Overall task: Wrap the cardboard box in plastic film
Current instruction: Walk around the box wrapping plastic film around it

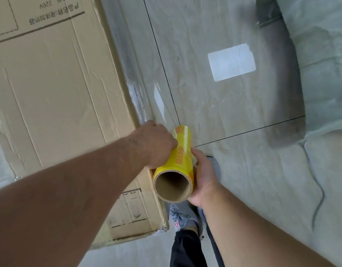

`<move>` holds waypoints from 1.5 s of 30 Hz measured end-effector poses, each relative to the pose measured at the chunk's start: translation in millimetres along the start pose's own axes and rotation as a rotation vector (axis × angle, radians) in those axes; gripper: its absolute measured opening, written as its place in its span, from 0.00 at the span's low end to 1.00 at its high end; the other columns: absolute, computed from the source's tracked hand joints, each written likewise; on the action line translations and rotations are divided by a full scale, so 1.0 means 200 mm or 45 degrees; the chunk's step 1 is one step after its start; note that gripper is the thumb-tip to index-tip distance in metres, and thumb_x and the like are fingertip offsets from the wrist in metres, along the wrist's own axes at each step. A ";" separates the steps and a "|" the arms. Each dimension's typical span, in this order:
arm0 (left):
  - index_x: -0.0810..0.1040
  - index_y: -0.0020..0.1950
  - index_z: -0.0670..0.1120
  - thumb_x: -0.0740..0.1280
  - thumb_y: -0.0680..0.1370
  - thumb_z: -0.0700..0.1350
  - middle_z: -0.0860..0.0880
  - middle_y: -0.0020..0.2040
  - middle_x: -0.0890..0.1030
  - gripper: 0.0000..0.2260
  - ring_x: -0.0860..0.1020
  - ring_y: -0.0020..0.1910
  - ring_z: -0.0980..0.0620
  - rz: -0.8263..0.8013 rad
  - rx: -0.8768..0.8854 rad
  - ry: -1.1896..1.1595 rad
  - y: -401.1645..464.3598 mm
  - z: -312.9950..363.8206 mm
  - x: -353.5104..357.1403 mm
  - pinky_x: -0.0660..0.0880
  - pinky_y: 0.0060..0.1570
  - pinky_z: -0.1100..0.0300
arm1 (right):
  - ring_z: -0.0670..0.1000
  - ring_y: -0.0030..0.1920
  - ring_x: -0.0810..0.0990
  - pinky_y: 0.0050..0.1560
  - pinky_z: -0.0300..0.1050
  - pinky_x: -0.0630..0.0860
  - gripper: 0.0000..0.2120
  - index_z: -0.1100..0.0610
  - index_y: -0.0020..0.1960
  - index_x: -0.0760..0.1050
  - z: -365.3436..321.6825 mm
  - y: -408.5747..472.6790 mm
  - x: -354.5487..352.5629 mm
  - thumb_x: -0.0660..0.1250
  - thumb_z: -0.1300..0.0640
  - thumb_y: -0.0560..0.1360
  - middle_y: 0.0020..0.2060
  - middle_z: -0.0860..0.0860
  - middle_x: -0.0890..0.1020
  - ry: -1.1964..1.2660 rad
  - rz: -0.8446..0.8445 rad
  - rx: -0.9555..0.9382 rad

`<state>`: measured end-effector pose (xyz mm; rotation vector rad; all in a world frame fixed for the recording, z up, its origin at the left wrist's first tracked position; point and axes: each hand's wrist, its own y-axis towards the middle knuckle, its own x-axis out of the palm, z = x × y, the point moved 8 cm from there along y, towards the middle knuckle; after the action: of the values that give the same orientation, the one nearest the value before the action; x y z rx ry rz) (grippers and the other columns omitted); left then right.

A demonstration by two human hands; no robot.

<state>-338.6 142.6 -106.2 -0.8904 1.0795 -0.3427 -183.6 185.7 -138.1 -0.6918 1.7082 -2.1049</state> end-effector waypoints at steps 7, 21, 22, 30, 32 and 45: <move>0.73 0.74 0.57 0.58 0.83 0.51 0.56 0.74 0.74 0.19 0.69 0.74 0.47 -0.068 0.010 0.039 -0.01 0.00 0.01 0.65 0.72 0.42 | 0.67 0.71 0.83 0.71 0.65 0.79 0.32 0.56 0.75 0.80 0.10 -0.04 0.03 0.73 0.36 0.79 0.66 0.65 0.86 0.196 -0.125 0.045; 0.71 0.75 0.55 0.46 0.85 0.60 0.51 0.75 0.74 0.24 0.68 0.76 0.46 -0.249 -0.095 0.145 -0.05 0.09 0.07 0.55 0.74 0.34 | 0.63 0.55 0.88 0.63 0.66 0.85 0.39 0.50 0.71 0.74 -0.18 -0.13 -0.17 0.80 0.32 0.68 0.58 0.58 0.86 -1.265 0.301 -0.059; 0.72 0.74 0.54 0.47 0.85 0.60 0.51 0.74 0.74 0.24 0.69 0.75 0.46 -0.269 -0.094 0.180 -0.05 0.09 0.07 0.55 0.73 0.33 | 0.63 0.54 0.89 0.63 0.66 0.85 0.38 0.52 0.68 0.78 -0.18 -0.13 -0.17 0.79 0.30 0.68 0.57 0.59 0.87 -1.350 0.288 0.004; 0.76 0.69 0.54 0.60 0.82 0.52 0.50 0.68 0.78 0.17 0.73 0.69 0.46 -0.320 -0.077 0.318 -0.13 0.12 0.07 0.61 0.73 0.43 | 0.63 0.60 0.87 0.68 0.64 0.82 0.48 0.53 0.74 0.78 -0.03 -0.06 -0.10 0.71 0.20 0.66 0.62 0.59 0.86 -1.287 0.227 0.154; 0.78 0.67 0.54 0.59 0.82 0.52 0.50 0.65 0.79 0.16 0.75 0.66 0.47 -0.255 -0.058 0.306 -0.14 0.12 0.08 0.66 0.70 0.45 | 0.62 0.57 0.89 0.65 0.63 0.84 0.42 0.53 0.73 0.79 0.02 -0.07 -0.17 0.72 0.24 0.70 0.59 0.59 0.89 -0.987 0.224 0.151; 0.77 0.67 0.55 0.57 0.83 0.53 0.54 0.66 0.80 0.16 0.76 0.69 0.49 -0.050 0.001 0.236 -0.15 0.14 0.09 0.68 0.68 0.46 | 0.62 0.45 0.89 0.50 0.56 0.86 0.28 0.59 0.67 0.81 0.11 -0.14 -0.21 0.79 0.42 0.77 0.49 0.64 0.90 -0.326 0.104 0.058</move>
<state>-300.9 124.4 -88.9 -0.8929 1.2333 -0.4651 -135.7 197.7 -114.8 -0.8241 1.5193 -1.9017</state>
